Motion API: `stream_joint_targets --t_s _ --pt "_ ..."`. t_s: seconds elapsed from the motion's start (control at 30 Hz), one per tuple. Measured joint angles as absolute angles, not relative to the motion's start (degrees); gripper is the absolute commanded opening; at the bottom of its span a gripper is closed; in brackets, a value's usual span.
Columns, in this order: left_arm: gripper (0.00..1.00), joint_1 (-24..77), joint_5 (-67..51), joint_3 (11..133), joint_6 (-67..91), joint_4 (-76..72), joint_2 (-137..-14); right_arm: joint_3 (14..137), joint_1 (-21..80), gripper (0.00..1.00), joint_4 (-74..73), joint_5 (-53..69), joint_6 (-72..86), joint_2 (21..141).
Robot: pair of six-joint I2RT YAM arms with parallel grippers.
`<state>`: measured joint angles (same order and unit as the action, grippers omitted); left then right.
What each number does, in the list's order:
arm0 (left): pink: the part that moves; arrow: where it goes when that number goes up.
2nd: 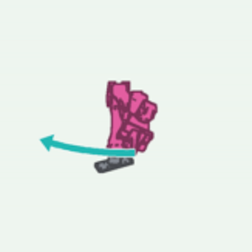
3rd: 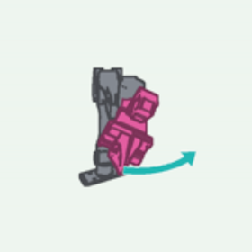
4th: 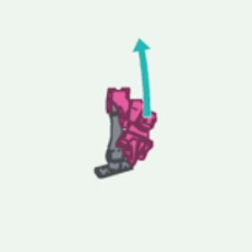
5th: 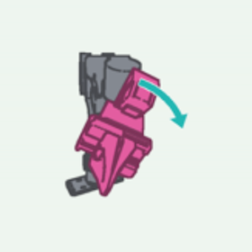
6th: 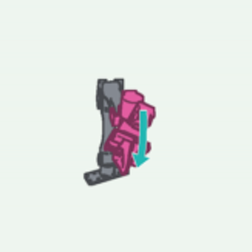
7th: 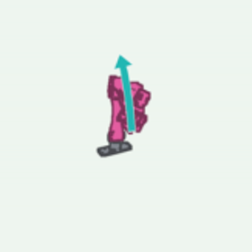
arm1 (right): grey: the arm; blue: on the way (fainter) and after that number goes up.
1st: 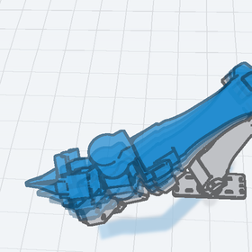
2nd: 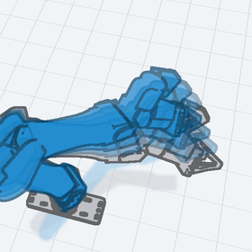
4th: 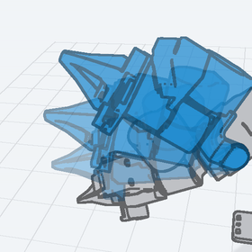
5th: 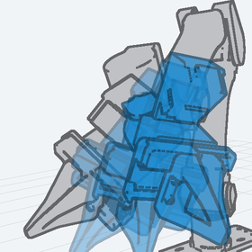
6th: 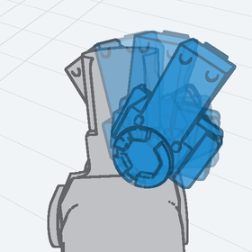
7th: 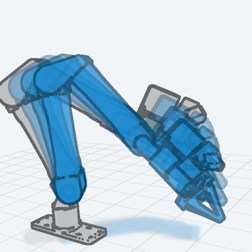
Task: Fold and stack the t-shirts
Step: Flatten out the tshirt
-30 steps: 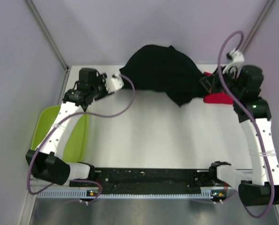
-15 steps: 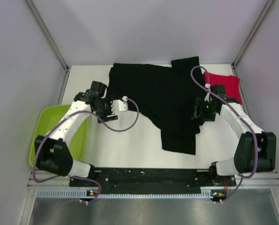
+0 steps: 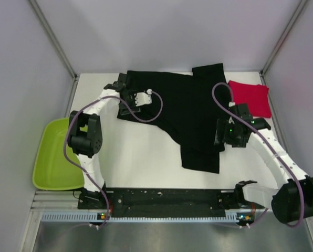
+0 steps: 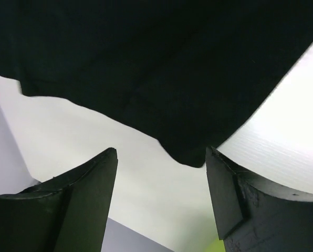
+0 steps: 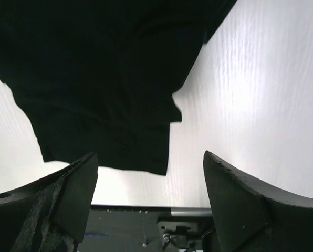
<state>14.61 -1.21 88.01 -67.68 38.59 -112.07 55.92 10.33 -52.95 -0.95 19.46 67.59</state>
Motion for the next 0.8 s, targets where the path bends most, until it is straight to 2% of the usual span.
stream_joint_targets --t_s 0.13,0.33,0.4,0.6,0.63,0.67,0.73,0.8 --pt "0.73 14.33 -4.73 94.08 -66.74 39.62 -113.14 46.87 14.87 0.77 -52.42 -0.91 25.34 65.36" --pt "0.73 14.33 -5.56 101.34 -65.91 40.27 -118.61 38.11 19.59 0.73 -48.69 -0.78 31.77 73.73" --pt "0.74 14.33 -5.56 101.47 -66.17 40.8 -120.57 37.34 20.93 0.63 -46.37 -0.75 33.12 75.31" --pt "0.72 14.39 -5.78 105.1 -68.99 46.11 -126.76 37.52 22.81 0.02 -46.19 -2.76 34.41 76.42" --pt "0.7 14.5 -5.76 105.8 -69.3 46.46 -127.33 37.52 22.9 0.0 -46.13 -2.81 34.22 76.47" --pt "0.64 14.66 -5.69 106.26 -69.54 46.61 -127.83 37.54 22.9 0.0 -46.24 -3.07 34.22 76.4" --pt "0.36 14.94 -5.32 106.8 -70.06 46.78 -128.55 37.45 22.94 0.0 -46.19 -3.2 34.17 75.94" --pt "0.0 15.2 -5.08 106.91 -70.24 46.87 -128.99 36.99 23.05 0.0 -45.6 -2.98 34.33 74.72"
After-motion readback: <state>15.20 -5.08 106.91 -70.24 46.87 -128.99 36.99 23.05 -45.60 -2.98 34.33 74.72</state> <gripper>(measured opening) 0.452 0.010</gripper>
